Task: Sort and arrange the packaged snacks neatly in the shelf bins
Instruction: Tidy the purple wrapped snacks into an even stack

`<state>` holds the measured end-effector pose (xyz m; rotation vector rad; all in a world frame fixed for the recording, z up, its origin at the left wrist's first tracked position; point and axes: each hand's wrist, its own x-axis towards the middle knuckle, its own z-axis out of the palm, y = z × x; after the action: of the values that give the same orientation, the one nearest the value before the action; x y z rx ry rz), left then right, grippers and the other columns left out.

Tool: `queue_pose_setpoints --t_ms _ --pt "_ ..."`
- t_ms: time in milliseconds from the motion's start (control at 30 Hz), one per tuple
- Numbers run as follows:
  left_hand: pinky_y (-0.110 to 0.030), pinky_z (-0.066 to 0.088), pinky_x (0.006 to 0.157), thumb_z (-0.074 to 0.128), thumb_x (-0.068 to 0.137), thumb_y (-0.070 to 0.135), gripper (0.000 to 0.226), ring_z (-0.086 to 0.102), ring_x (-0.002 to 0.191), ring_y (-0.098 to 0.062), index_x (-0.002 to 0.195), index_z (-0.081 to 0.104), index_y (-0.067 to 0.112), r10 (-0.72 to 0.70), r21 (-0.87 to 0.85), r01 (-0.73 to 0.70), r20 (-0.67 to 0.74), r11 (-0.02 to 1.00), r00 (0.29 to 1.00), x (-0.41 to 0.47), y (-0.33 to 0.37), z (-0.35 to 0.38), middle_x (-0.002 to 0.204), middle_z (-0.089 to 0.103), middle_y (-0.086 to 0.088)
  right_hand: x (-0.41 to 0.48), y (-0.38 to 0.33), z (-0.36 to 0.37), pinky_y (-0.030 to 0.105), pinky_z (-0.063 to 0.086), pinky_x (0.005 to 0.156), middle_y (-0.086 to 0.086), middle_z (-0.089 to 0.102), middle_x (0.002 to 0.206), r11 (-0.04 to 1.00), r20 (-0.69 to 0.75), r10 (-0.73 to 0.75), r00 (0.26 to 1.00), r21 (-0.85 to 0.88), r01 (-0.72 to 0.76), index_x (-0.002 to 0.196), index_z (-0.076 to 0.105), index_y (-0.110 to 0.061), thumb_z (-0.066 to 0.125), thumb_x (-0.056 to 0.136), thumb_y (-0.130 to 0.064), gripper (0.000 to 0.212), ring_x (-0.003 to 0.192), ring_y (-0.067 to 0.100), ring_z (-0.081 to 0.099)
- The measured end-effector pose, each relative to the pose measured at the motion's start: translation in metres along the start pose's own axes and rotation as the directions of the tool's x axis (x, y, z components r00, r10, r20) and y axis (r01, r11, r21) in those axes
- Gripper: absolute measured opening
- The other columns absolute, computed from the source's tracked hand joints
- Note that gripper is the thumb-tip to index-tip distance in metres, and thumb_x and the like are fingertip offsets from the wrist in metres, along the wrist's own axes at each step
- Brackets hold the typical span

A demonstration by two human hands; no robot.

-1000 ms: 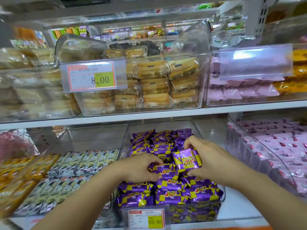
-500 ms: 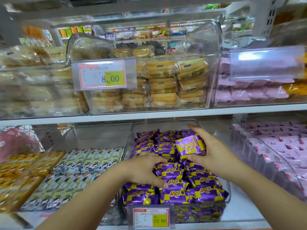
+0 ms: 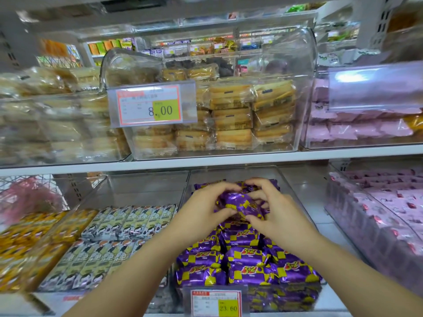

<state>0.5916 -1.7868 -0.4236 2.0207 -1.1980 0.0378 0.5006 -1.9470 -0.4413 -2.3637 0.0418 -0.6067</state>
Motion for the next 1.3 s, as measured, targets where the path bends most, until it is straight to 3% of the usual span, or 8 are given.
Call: queue_pose_setpoints --t_ms 200,400,633,800,933,1067,1200,1300 --pt "-0.048 0.049 0.084 0.065 0.086 0.016 0.037 0.063 0.088 -0.032 0.09 0.053 0.05 -0.197 -0.092 0.194 -0.016 0.977 0.98 -0.003 -0.018 0.001 0.093 0.067 -0.013 0.006 0.007 0.0 0.025 0.046 0.087 -0.013 0.063 0.106 0.988 -0.005 -0.017 1.0 -0.154 0.016 0.113 0.055 -0.031 0.075 0.077 -0.021 0.042 0.102 0.005 0.057" --pt "-0.022 0.042 0.092 0.062 0.089 0.018 0.032 0.055 0.111 -0.009 0.12 0.057 0.023 -0.173 0.21 0.178 -0.045 0.961 0.984 0.012 -0.016 -0.002 0.12 0.06 0.007 0.019 0.012 0.003 0.027 0.047 0.089 -0.008 0.064 0.118 0.954 0.012 0.002 1.0 -0.301 0.002 0.124 0.058 -0.028 0.064 0.088 -0.023 0.037 0.107 0.011 0.058" --pt "-0.005 0.036 0.058 0.059 0.093 0.022 0.031 0.047 0.061 0.008 0.123 0.058 0.032 -0.196 0.243 0.17 0.088 0.955 0.977 0.009 -0.012 0.005 0.08 0.05 0.021 0.028 0.015 0.002 0.032 0.043 0.095 -0.003 0.061 0.123 0.921 0.174 0.05 0.983 -0.389 0.022 0.127 0.055 -0.03 0.06 0.09 -0.024 0.038 0.117 0.019 0.053" --pt "-0.026 0.048 0.088 0.061 0.091 0.022 0.033 0.057 0.104 -0.004 0.121 0.057 0.035 -0.276 0.394 0.199 0.148 0.897 0.95 0.003 -0.021 0.009 0.117 0.062 0.01 0.023 0.018 0.012 0.03 0.04 0.096 -0.005 0.061 0.122 0.894 0.251 0.074 0.965 -0.446 0.047 0.124 0.054 -0.032 0.062 0.089 -0.027 0.036 0.116 0.019 0.052" --pt "-0.034 0.046 0.095 0.055 0.094 0.025 0.032 0.053 0.116 -0.014 0.125 0.058 0.032 -0.29 0.504 0.175 0.158 0.846 0.944 0.004 -0.022 0.012 0.129 0.053 0.004 0.027 0.02 0.018 0.027 0.042 0.09 -0.005 0.065 0.112 0.893 0.248 0.061 0.967 -0.446 0.058 0.109 0.064 -0.025 0.061 0.09 -0.025 0.019 0.107 0.017 0.056" --pt "-0.038 0.041 0.1 0.047 0.098 0.034 0.035 0.043 0.123 -0.021 0.133 0.053 0.032 -0.343 0.61 0.143 0.225 0.779 0.912 0.005 -0.024 0.013 0.132 0.042 -0.003 0.028 0.019 0.013 0.027 0.029 0.105 -0.011 0.055 0.133 0.852 0.417 0.0 0.909 -0.476 0.218 0.12 0.064 -0.026 0.048 0.097 -0.021 0.028 0.122 0.01 0.048" --pt "-0.038 0.037 0.103 0.047 0.097 0.036 0.036 0.037 0.128 -0.018 0.134 0.051 0.035 -0.305 0.567 0.149 0.189 0.81 0.934 0.004 -0.025 0.013 0.134 0.041 0.001 0.029 0.019 -0.017 0.032 0.033 0.102 -0.017 0.052 0.133 0.826 0.16 0.015 0.987 -0.558 0.078 0.125 0.055 -0.04 0.05 0.094 -0.031 0.033 0.124 0.011 0.046" --pt "-0.033 0.036 0.101 0.051 0.095 0.037 0.035 0.037 0.128 -0.014 0.131 0.052 0.037 -0.24 0.517 0.135 0.142 0.845 0.96 0.004 -0.026 0.016 0.135 0.043 0.007 0.027 0.022 -0.031 0.035 0.031 0.103 -0.004 0.052 0.135 0.72 0.134 0.191 0.972 -0.693 -0.046 0.135 0.044 -0.037 0.05 0.089 -0.042 0.046 0.127 0.02 0.041"
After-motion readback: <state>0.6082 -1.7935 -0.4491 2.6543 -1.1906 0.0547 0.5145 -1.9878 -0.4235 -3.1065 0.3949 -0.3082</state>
